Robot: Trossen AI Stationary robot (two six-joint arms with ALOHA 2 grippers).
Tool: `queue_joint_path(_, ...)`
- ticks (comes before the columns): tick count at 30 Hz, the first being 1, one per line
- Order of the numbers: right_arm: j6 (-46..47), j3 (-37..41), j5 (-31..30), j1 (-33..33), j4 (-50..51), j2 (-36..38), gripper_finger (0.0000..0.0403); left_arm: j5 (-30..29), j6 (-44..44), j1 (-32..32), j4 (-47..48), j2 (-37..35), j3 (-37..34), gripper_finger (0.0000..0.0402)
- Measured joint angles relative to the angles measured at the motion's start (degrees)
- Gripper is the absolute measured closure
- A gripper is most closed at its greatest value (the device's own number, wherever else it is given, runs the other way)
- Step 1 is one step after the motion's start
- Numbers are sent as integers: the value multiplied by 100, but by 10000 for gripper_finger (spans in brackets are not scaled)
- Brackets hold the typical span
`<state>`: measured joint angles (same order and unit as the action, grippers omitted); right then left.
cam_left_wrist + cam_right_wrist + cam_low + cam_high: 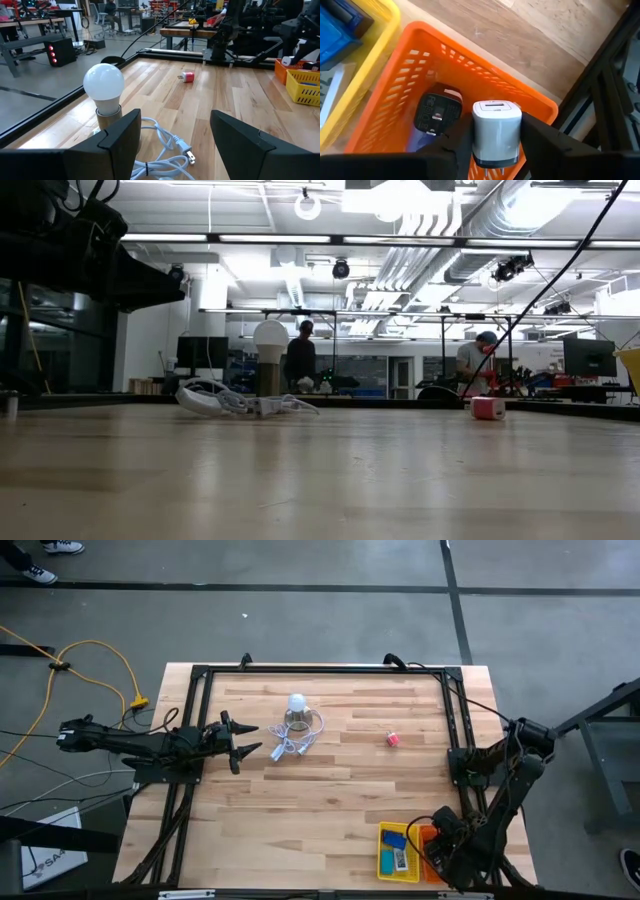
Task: Pick & Place Office items
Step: Put the white charger adapter into the orange basket, then put the pink charger adapter into the orange basket
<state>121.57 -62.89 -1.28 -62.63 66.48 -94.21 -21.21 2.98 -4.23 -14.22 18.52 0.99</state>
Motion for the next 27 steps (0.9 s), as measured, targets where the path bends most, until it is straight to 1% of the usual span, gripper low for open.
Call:
queue_joint_path(5,14,0,-9,0,-16,0,234,-2,0,-2,0,0,0,171)
queue_joint_path(11,14,0,-26,0,-17,0,216,-2,0,-1,0,0,0,171)
queue_joint_path(20,14,0,-24,0,-17,37,214,-2,0,-2,0,0,0,171)
queue_joint_path(27,14,0,-26,122,-34,471,214,-2,0,-1,0,0,0,171)
